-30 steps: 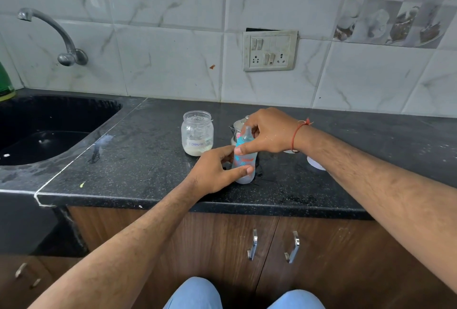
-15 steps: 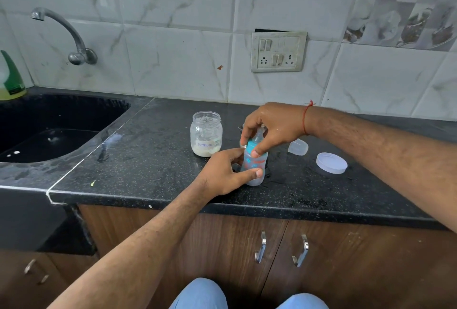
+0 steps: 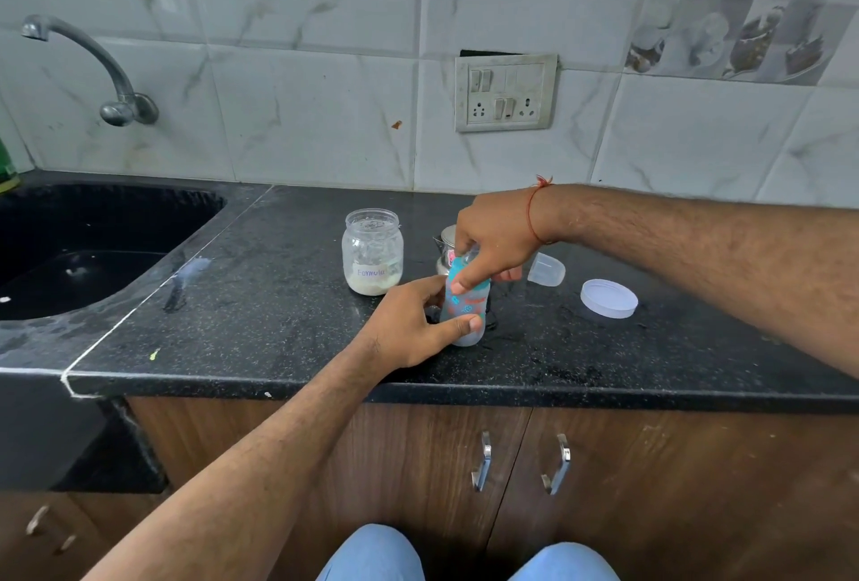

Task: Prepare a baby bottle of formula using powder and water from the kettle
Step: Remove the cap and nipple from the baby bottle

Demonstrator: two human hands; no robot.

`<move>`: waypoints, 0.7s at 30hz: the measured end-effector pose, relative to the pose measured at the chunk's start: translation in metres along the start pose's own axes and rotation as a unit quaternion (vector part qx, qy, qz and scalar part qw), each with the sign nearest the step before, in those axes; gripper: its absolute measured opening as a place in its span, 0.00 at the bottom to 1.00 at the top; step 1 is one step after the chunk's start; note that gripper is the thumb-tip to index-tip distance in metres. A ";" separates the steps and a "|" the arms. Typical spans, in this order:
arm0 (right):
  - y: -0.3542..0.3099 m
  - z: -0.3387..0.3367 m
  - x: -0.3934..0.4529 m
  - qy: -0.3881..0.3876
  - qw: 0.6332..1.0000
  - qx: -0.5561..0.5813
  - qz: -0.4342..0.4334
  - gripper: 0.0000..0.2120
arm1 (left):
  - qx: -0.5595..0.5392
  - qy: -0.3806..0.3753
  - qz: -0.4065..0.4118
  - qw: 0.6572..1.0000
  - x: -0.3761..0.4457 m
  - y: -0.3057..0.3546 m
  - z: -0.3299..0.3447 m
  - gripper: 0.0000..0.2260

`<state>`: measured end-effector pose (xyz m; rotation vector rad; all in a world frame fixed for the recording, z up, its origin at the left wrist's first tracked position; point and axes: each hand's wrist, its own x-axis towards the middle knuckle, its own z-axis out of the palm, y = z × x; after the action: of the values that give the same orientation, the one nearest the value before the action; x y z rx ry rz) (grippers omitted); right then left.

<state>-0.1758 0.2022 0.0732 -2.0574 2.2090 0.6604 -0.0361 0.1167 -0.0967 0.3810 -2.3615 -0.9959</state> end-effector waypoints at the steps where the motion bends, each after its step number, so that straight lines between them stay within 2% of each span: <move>1: 0.002 -0.001 -0.001 -0.002 1.000 0.009 -0.005 0.25 | 0.000 -0.002 0.001 1.000 0.000 0.000 0.000 0.23; 4: 0.004 -0.003 -0.001 -0.011 1.000 0.020 -0.020 0.22 | -0.001 -0.013 -0.003 1.000 0.001 0.000 -0.002 0.26; 8: 0.006 -0.007 -0.001 -0.001 0.996 -0.033 -0.078 0.17 | -0.005 -0.024 -0.011 1.000 0.003 -0.001 -0.004 0.28; 14: 0.009 -0.014 -0.007 0.009 0.982 -0.113 -0.151 0.26 | -0.007 -0.040 -0.016 0.999 0.005 -0.002 -0.005 0.30; 18: 0.019 -0.013 -0.004 0.054 0.956 -0.157 -0.241 0.28 | -0.009 -0.047 -0.018 0.999 0.004 0.001 -0.006 0.32; 21: 0.019 -0.010 -0.008 0.066 0.959 -0.129 -0.243 0.35 | -0.002 -0.041 -0.020 0.999 0.003 0.002 -0.006 0.32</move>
<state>-0.1912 0.2066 0.0897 -2.7051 1.6218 0.8036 -0.0353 0.1133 -0.0906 0.3939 -2.4334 -1.0514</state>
